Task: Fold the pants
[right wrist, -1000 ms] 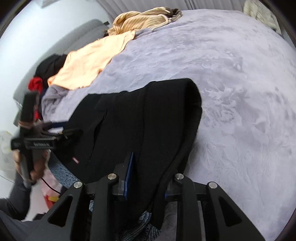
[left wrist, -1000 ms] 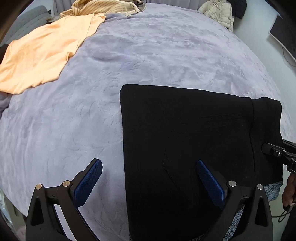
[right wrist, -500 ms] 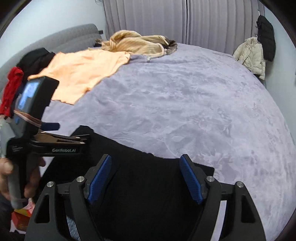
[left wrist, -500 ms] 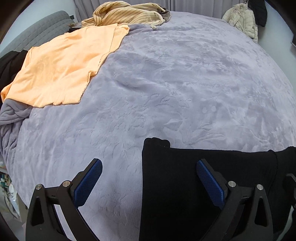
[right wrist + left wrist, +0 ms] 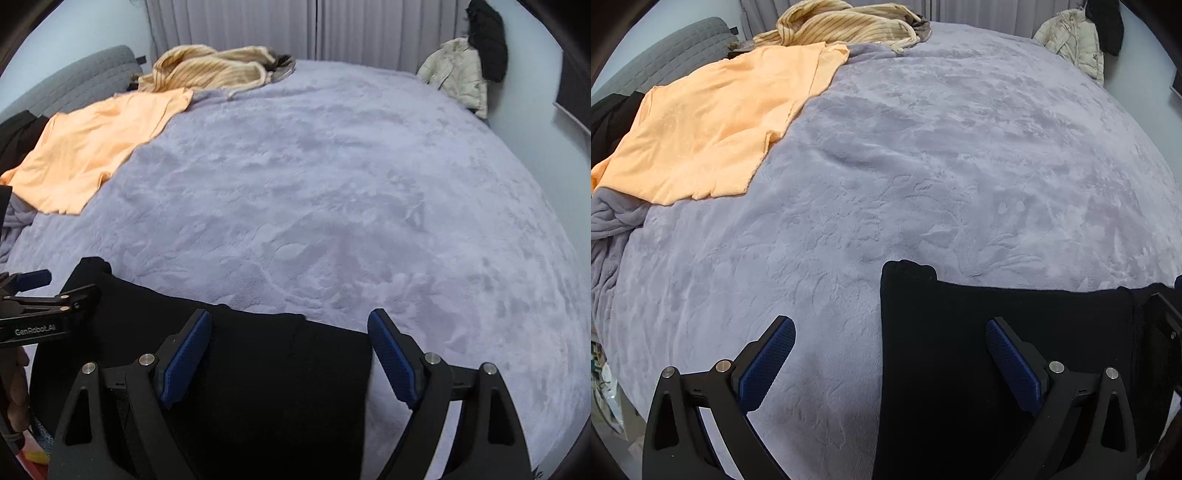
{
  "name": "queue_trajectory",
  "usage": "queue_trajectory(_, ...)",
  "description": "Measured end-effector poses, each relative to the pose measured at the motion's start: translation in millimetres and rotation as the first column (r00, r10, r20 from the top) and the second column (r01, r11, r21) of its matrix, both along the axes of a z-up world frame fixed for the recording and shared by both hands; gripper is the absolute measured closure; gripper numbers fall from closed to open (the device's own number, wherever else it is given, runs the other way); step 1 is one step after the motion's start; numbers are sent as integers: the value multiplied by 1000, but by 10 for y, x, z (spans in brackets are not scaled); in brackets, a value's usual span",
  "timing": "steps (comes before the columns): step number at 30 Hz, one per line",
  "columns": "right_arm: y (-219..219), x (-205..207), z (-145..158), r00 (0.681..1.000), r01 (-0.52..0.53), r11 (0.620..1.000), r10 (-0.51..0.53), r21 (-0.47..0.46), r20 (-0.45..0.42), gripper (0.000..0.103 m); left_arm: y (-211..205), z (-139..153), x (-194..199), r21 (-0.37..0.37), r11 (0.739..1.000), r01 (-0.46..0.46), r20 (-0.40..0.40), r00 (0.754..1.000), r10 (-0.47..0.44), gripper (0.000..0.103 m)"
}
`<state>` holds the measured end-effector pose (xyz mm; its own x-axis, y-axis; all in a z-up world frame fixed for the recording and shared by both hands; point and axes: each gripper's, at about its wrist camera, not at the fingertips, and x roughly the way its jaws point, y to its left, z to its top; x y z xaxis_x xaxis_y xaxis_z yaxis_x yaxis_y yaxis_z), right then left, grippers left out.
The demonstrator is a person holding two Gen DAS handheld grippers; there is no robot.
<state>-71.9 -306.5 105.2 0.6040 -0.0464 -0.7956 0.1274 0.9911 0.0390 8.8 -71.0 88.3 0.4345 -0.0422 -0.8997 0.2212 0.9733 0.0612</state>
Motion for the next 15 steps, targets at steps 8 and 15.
queue_trajectory(8, -275, 57, -342, 993, 72, 997, -72, -7, -96, 12, 187, -157, -94, -2, 1000, -21, 12, 1000, 21, 0)
queue_trajectory(15, -106, -414, 117, 999, 37, 999, -37, -2, 22, 10, 384, 146, -407, -62, 998, 15, 18, 1000, -14, 0)
